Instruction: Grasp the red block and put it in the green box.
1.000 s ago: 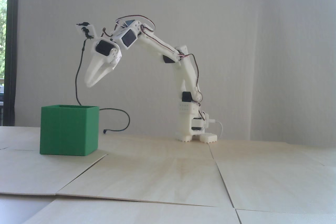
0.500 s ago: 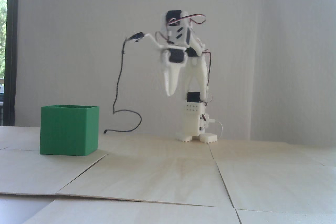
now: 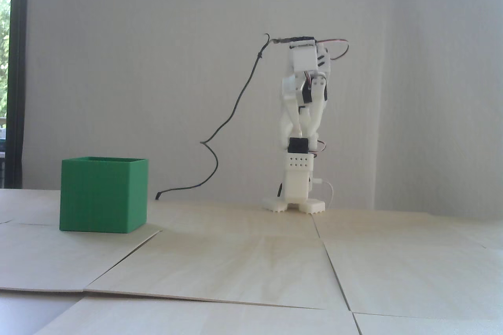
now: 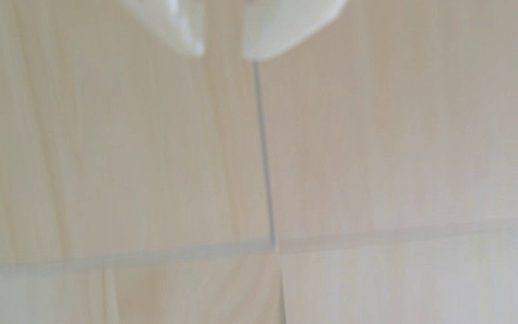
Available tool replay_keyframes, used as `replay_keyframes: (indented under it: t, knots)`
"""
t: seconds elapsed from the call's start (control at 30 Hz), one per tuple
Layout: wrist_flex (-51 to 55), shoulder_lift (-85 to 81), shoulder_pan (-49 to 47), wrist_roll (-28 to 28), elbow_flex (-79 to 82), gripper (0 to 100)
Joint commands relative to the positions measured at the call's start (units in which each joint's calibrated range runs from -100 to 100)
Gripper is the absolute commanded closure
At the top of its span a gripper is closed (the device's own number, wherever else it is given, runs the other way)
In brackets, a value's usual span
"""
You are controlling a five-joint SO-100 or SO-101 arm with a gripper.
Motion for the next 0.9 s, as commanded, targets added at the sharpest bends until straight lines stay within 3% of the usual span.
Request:
replay_keyframes:
  t: [0.0,0.17,0.23,0.33,0.67,0.87]
  knots:
    - [-28.0,-19.4,0.9,1.0,37.2,98]
    - [-44.2,-33.4,1.7,1.1,60.8,98]
    - [-44.7,-36.2,1.7,1.0,65.4,98]
    - [-38.0,-39.8,1.4,0.7,65.0,98]
    - [-0.6,-46.4,1.1,1.0,64.4,97]
    - [0.3,-46.4,1.3,0.7,64.2,97]
